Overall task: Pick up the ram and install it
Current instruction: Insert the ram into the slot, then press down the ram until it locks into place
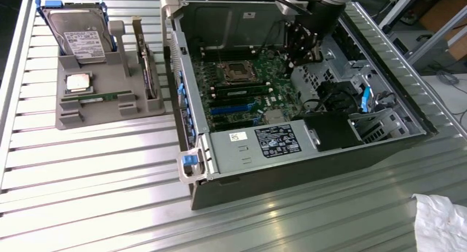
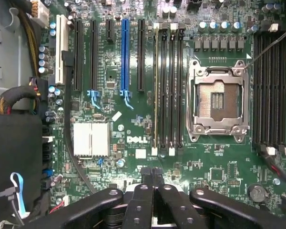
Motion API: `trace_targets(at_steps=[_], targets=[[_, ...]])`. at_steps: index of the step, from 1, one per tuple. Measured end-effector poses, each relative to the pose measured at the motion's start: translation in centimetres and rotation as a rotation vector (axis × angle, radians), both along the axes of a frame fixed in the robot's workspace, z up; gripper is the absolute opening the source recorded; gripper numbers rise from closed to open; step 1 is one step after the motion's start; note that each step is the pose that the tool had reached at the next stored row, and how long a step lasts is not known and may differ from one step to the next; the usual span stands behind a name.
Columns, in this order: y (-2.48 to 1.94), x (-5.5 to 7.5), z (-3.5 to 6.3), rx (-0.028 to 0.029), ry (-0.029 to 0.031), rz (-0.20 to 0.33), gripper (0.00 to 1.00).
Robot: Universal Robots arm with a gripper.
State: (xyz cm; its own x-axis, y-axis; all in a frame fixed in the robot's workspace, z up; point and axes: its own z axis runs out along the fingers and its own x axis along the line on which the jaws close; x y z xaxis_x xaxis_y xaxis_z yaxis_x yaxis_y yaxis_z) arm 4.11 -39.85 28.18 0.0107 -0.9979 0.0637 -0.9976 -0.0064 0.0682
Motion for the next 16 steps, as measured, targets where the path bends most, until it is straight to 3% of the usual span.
trace_targets(at_steps=[2,10,14,16], targets=[[0.01,0.0,0.53,0.0001,0.0,0.0,0.11],[0.01,0.0,0.53,-0.0002,0.0001,0.0,0.11],[0.04,-2.2,-0.53,0.0001,0.0,0.0,0.11],[0.05,-2.7,-0.91,0.0,0.0,0.0,0.11]])
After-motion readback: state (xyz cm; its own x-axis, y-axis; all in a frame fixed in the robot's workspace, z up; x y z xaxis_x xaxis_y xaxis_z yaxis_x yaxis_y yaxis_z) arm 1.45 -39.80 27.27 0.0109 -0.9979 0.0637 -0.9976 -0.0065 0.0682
